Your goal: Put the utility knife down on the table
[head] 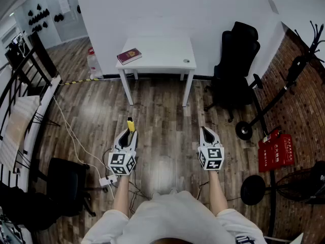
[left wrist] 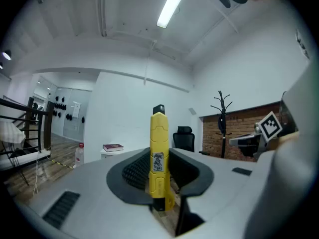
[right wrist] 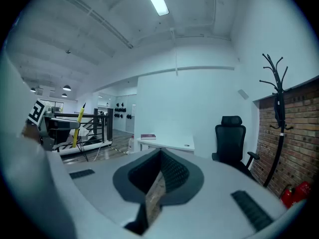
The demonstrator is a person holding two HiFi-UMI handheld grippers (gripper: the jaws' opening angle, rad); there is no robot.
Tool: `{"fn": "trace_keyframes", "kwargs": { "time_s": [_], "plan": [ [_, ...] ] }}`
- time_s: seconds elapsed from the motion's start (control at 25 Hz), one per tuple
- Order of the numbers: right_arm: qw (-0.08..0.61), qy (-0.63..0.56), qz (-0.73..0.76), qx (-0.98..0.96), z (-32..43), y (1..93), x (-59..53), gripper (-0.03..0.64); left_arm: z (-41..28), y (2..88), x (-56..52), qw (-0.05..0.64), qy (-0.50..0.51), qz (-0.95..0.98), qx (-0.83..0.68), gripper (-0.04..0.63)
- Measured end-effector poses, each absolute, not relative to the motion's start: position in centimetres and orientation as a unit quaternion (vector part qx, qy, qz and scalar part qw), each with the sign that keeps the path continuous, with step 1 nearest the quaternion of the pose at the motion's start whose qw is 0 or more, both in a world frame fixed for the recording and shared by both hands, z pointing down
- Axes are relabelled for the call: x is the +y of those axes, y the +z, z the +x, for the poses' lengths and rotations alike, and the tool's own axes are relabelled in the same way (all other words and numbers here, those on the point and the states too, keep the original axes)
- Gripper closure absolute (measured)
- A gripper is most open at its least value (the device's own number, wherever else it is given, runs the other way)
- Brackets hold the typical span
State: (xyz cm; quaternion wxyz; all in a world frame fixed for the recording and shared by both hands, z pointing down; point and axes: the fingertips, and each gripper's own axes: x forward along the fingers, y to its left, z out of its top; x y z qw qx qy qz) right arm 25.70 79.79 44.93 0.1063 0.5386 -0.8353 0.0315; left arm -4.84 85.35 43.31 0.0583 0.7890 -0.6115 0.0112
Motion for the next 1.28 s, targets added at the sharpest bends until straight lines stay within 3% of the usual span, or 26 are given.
{"fn": "trace_keyframes", "kwargs": {
  "time_s": [1.28],
  "plan": [
    [0.115, 0.044, 0.506, -0.854, 30.3, 48.4, 76.0, 0.618, 1.7, 45.4, 80.7, 0.062, 0.023, 0.781, -0.621, 0.486]
  ]
}}
